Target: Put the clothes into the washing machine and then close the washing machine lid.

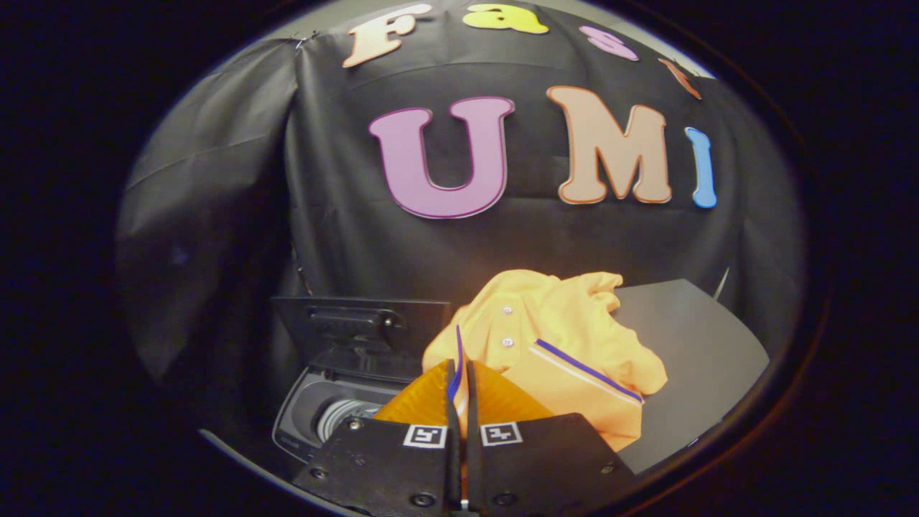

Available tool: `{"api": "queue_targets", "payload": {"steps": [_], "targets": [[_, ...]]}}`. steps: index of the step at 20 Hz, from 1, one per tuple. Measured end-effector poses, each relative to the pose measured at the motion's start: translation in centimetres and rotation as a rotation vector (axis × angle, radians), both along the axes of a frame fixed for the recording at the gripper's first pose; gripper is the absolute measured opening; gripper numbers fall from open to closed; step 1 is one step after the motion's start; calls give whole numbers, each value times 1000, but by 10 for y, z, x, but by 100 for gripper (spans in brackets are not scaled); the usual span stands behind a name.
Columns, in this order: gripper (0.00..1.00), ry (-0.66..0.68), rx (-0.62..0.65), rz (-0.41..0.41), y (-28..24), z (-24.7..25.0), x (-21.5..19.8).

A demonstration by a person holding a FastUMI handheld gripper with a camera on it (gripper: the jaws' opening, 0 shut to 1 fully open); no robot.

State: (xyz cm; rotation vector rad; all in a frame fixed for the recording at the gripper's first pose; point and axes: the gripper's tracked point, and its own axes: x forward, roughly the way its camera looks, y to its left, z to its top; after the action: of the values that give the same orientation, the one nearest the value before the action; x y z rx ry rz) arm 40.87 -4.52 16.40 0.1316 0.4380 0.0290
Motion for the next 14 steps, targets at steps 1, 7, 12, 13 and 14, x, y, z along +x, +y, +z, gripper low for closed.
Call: {"api": "queue_targets", "payload": {"steps": [1,7,12,13,14], "targets": [[3,0,1,23,17,-1,5],[3,18,48,125,100,-10,29],[3,44,47,172,136,-29,40],[3,39,67,187,145,-27,43],[3,29,65,198,156,-26,46]]}}
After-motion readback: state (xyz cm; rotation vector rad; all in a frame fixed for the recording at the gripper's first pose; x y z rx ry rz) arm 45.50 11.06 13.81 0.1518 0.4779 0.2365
